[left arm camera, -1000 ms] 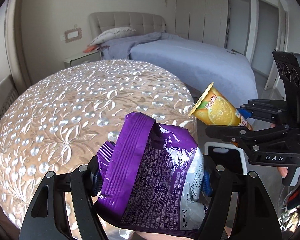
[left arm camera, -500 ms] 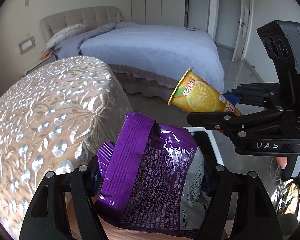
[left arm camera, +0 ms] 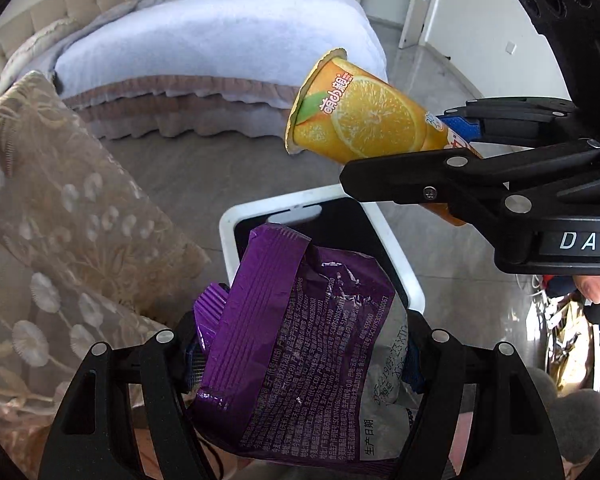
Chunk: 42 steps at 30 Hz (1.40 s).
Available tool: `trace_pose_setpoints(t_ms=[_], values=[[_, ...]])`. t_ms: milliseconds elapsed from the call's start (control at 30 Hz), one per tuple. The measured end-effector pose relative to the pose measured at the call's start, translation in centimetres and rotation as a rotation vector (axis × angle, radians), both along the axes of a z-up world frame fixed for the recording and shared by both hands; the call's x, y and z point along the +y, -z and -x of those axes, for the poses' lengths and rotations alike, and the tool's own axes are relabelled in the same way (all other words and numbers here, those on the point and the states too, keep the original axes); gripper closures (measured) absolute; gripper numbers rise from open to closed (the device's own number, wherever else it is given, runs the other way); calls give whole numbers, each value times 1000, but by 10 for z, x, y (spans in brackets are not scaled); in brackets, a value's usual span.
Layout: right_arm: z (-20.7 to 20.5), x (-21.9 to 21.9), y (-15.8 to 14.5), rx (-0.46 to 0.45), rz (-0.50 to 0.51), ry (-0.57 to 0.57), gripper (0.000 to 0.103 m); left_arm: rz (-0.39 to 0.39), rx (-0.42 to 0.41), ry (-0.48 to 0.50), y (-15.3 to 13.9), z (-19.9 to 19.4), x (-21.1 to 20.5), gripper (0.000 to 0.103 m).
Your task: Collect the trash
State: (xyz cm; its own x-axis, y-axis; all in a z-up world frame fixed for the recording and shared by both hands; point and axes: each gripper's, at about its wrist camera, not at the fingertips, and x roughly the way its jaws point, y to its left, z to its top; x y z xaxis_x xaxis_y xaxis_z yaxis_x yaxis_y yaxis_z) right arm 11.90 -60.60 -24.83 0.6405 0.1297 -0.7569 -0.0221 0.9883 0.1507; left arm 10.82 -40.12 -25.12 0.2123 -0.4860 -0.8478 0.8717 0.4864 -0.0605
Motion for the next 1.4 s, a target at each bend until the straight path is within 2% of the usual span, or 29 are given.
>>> trace_pose_setpoints(t_ms=[167,200,233,267,300,400,467,667,867,1067,1233,1400], values=[[-15,-17,29,55,-19,35,59,-18,44,25,24,-11,-19,30],[-19,-19,34,71,-21,39,57,-19,58,20,28,-13,-21,19],[-22,-22,40,91,-17,41,33,-22,70,8,32,-17,-22,5],[-25,-23,44,97,-6,51,15,-17,74,-5,35,-19,-24,5],[-25,-25,47,90,13,73,4,-20,83,-10,38,-21,-25,5],[-29,-25,53,124,19,69,4,-31,83,-23,39,-24,-25,5],[-29,-24,53,116,30,73,4,-26,82,-26,37,-25,-24,5],[-30,-17,36,88,27,65,4,33,34,-66,11,-20,-13,5],[-22,5,-12,-56,82,55,4,100,-87,-110,-39,-11,13,5],[-19,47,-69,-241,140,3,4,159,-170,-237,-86,-8,64,5],[-19,86,-105,-372,75,-3,4,163,-267,-396,-124,-3,121,5],[-23,126,-129,-416,33,-57,4,168,-354,-568,-153,4,182,5]])
